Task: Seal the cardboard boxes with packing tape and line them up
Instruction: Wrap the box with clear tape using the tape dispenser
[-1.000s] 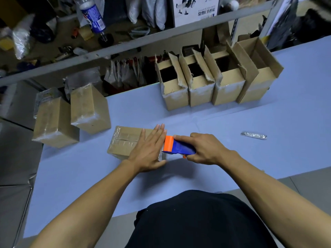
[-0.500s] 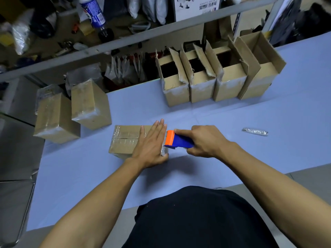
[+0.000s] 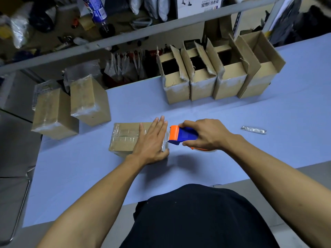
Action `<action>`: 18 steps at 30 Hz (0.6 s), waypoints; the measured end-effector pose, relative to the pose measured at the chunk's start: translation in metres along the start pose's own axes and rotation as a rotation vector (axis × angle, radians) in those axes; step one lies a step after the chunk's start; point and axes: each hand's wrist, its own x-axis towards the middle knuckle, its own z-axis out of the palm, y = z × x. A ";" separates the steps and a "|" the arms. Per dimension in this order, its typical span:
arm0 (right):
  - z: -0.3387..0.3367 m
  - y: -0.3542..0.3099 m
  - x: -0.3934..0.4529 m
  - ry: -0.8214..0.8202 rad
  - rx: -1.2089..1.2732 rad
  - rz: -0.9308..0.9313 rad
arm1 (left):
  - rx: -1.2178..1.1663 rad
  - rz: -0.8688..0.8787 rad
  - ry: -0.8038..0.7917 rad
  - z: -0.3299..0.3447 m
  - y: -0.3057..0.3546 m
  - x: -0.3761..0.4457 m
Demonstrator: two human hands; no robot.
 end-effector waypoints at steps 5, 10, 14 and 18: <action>0.015 0.013 -0.013 0.066 0.114 0.006 | -0.019 0.001 -0.004 -0.002 0.001 0.000; 0.036 0.021 -0.023 0.087 0.253 0.014 | -0.021 -0.008 0.003 -0.001 0.001 0.000; 0.044 0.026 -0.024 0.089 0.296 -0.002 | -0.022 -0.011 0.000 -0.001 0.001 0.001; 0.048 0.028 -0.024 0.085 0.285 -0.001 | -0.017 -0.010 -0.002 0.000 0.001 0.001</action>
